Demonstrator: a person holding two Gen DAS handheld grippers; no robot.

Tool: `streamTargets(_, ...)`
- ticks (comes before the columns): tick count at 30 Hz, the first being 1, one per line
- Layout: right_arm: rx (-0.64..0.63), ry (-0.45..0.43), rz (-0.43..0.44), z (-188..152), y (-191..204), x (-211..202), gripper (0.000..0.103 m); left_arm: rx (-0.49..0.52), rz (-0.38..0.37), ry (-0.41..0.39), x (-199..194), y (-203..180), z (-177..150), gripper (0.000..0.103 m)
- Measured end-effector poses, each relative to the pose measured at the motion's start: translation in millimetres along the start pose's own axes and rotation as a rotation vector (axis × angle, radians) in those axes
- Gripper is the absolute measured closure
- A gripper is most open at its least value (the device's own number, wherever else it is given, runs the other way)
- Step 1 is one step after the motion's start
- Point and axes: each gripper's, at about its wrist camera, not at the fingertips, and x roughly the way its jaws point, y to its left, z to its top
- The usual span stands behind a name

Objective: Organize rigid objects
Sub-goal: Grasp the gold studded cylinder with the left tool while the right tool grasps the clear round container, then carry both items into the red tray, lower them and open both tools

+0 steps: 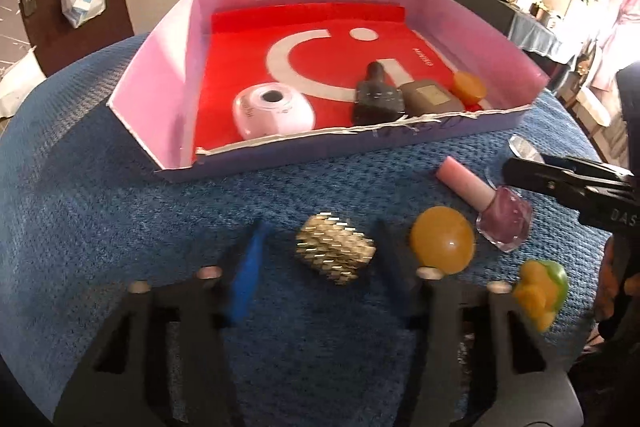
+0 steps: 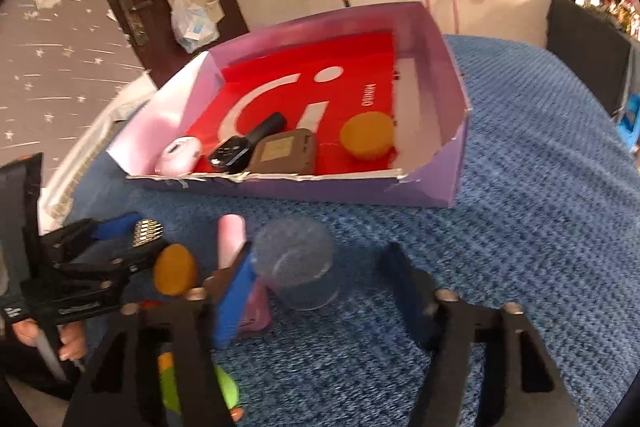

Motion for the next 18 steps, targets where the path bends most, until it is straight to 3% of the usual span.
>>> streamTargets(1,0.009,0.005,0.043,0.1,0.2,0.0,0.057,0.001,-0.009,-0.001,-1.2,-0.2,0.2,0.067)
streamTargets(11,-0.042,-0.063,0.037,9.0,14.1,-25.7,0.058,0.024,-0.031,-0.069,-23.1,-1.6,8.1,0.067)
streamTargets(18,-0.043,-0.059,0.031,11.6,12.5,-24.6,0.059,0.019,-0.037,-0.067,-24.0,-0.1,10.3,0.067)
